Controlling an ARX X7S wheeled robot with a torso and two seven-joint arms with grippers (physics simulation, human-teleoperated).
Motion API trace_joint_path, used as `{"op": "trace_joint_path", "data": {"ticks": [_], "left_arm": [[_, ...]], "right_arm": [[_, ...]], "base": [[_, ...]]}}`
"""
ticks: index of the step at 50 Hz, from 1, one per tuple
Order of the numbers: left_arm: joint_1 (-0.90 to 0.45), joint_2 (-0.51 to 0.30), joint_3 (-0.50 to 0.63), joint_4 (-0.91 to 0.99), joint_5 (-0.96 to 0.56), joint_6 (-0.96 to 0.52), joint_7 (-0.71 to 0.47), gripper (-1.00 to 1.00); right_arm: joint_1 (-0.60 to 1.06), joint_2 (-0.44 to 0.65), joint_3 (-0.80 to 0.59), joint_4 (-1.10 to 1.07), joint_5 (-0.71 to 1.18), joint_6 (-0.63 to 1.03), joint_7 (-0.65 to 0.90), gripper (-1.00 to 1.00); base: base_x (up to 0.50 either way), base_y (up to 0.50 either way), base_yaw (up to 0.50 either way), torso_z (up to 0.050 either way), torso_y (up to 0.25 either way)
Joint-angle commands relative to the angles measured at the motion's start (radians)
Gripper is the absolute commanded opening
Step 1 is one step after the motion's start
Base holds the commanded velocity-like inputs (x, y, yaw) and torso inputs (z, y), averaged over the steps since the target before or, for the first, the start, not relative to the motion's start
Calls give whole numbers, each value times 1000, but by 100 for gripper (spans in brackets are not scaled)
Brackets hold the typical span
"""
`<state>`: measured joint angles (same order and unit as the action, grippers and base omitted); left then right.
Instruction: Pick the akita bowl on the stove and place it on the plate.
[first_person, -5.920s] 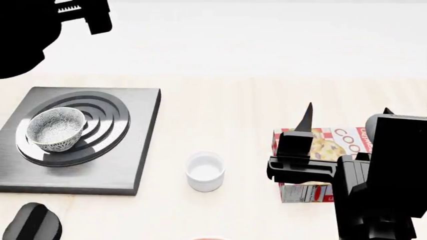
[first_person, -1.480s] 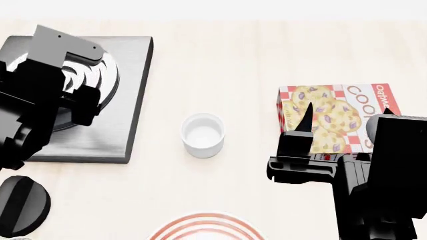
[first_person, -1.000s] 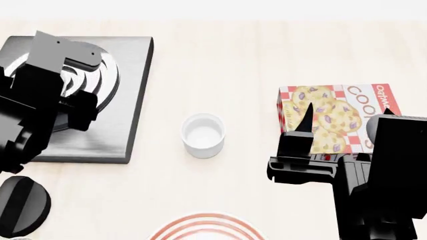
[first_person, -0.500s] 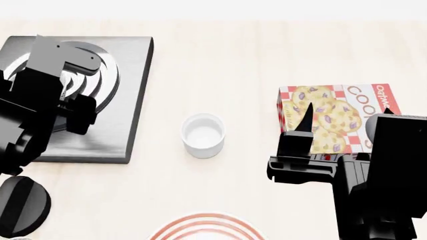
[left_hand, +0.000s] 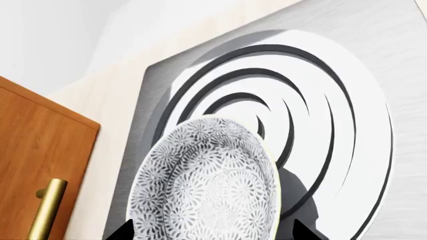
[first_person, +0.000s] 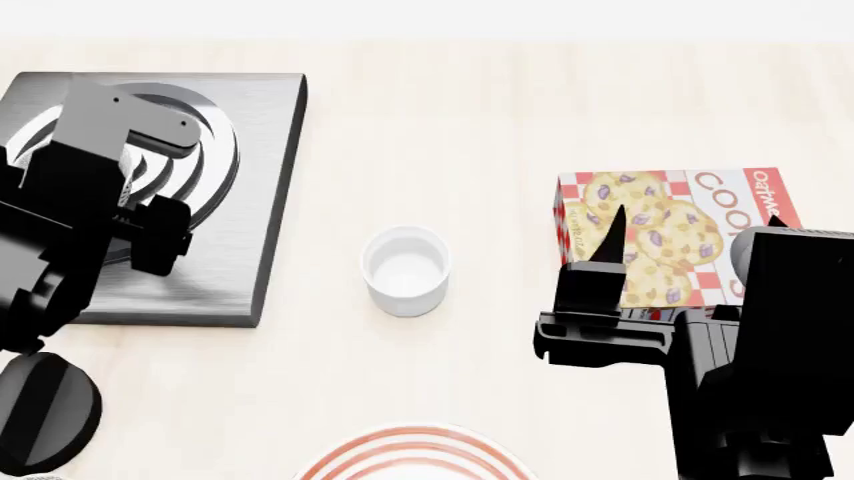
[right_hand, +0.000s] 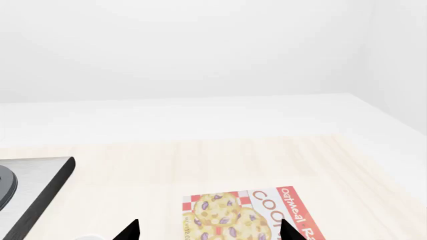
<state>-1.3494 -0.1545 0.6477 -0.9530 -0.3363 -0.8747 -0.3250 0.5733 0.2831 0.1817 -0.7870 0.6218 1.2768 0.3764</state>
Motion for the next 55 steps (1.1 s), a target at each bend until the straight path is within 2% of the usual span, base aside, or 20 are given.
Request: {"op": "trace_joint_path", "data": {"ticks": [1,8,9,34,43,51,55], "left_arm": [[3,20,-22,-6,10,-13,27,100],[-3,23,-18,-35,12,2,38,100],[-2,23,-18,-38,12,5,37,-100],[17,7,-14,47,-5,-28,40,-100],[-52,8,-54,37,-10,58,22,-100],[-111,-56,-79,318,-43,34,40,-100],[-122,-107,-43,549,-62,-17,83,-100]], "right_arm": [[0,-17,23,-3,-13,3,-14,100],[0,-15,23,-2,-8,1,-10,100],[0,-15,22,-2,-7,2,-10,100],[-2,-8,20,1,7,-6,3,100],[-2,-5,19,2,13,-7,8,100],[-2,-3,18,3,18,-10,12,100],[-3,-2,18,4,20,-11,14,100]], "base": [[0,0,0,0,0],[0,0,0,0,0],[0,0,0,0,0],[0,0,0,0,0],[0,0,0,0,0],[0,0,0,0,0],[0,0,0,0,0]]}}
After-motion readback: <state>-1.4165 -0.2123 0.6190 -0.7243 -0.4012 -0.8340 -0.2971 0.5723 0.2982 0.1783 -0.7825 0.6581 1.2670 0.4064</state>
